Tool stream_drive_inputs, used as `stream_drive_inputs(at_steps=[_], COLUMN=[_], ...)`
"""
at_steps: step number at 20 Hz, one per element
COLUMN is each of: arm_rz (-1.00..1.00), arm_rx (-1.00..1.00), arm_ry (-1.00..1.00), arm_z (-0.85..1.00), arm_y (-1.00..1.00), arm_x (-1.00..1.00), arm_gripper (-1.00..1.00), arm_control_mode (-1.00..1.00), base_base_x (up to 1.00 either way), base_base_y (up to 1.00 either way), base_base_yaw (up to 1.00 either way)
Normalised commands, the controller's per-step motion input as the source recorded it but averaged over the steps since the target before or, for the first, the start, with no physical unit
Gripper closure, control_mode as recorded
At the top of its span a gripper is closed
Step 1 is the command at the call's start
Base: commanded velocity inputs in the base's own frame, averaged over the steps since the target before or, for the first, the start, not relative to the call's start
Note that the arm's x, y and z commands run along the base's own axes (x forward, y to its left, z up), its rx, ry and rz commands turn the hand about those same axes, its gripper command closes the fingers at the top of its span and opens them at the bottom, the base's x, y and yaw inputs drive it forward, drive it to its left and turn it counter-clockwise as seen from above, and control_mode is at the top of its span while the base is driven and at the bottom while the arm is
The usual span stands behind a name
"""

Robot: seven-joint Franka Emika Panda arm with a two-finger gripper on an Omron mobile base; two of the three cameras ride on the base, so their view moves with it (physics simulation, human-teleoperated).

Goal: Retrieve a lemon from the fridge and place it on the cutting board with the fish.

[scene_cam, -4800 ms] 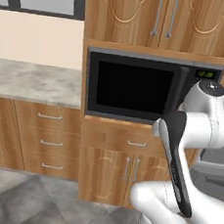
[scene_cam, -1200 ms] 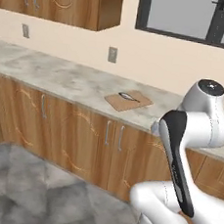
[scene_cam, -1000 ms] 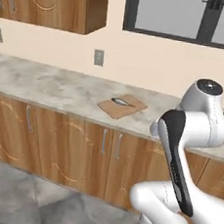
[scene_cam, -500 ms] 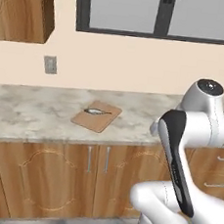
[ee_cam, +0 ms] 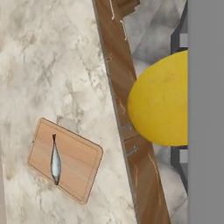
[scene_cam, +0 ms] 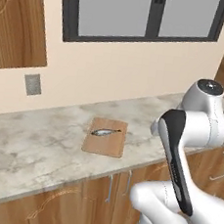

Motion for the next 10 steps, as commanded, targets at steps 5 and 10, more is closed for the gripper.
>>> stream_drive_inputs(at_steps=[5,10], arm_rz=[0.0,0.0], arm_rx=[0.0,0.0], arm_ry=[0.0,0.0], arm_z=[0.0,0.0], arm_y=[0.0,0.0], arm_x=[0.0,0.0], arm_gripper=[1.0,1.0], arm_control_mode=[1.0,1.0], base_base_x=[0.0,0.08], base_base_y=[0.65,0.69], base_base_yaw=[-0.15,-0.08])
